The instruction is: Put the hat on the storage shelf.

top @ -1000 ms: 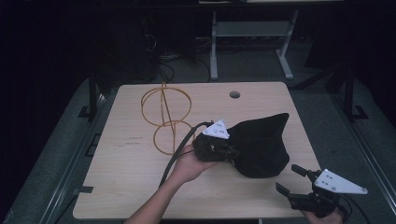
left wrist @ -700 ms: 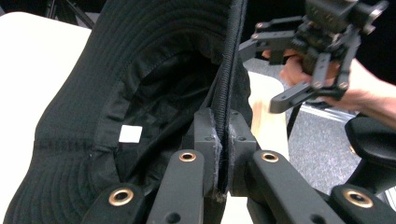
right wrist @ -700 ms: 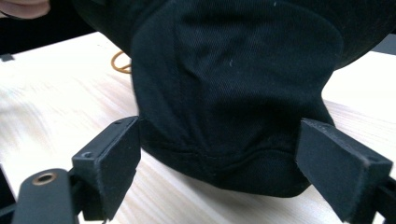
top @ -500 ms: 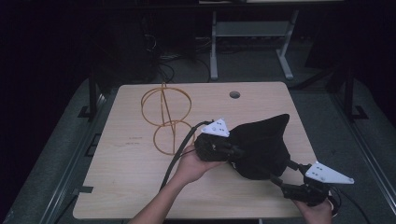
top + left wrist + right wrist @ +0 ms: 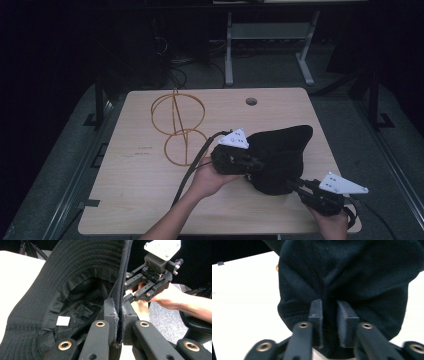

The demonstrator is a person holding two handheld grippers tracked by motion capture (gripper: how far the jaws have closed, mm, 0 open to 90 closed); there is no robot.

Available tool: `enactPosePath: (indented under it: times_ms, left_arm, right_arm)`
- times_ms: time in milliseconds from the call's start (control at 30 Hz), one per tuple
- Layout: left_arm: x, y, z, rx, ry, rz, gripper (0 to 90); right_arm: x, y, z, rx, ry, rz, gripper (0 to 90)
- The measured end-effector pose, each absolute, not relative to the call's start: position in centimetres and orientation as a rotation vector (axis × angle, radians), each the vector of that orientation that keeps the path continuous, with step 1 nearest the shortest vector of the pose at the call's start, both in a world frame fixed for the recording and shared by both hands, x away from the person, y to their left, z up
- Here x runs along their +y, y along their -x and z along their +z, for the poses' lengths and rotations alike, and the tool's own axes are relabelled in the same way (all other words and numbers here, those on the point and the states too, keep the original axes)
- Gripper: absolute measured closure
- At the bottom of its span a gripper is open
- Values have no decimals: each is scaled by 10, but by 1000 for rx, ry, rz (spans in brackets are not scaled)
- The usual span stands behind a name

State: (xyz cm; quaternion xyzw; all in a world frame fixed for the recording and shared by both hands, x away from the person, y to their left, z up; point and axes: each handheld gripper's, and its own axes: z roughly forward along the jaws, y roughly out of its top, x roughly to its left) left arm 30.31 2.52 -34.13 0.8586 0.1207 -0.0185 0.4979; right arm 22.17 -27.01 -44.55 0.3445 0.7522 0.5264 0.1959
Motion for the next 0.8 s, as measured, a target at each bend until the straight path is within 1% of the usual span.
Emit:
enactPosePath:
  times_ms: [133, 267, 300, 367, 500, 600, 700, 800]
  left_arm:
    - [28, -303, -341, 296, -2085, -26, 855]
    - [30, -300, -340, 292, -2093, 6, 847]
    - [31, -300, -339, 293, -2095, 15, 833]
    - [33, -300, -338, 311, -2100, 12, 735]
    - [42, -300, -337, 333, -2108, 25, 617]
    - [49, -298, -335, 333, -2107, 55, 558]
    - [56, -296, -335, 353, -2110, 68, 477]
    - [60, -295, -335, 362, -2117, 88, 426]
  right_arm:
    - [-272, -222, -445, 2117, -958, 1486, 822]
    - [-272, -220, -442, 2118, -945, 1483, 841]
    - [-272, -220, -441, 2120, -937, 1481, 844]
    - [-271, -220, -439, 2123, -927, 1478, 848]
    - [-272, -218, -434, 2130, -918, 1474, 851]
    - [-272, -218, -430, 2134, -915, 1473, 853]
    - [-275, -220, -426, 2140, -925, 1504, 855]
    - [-277, -222, -422, 2140, -922, 1506, 859]
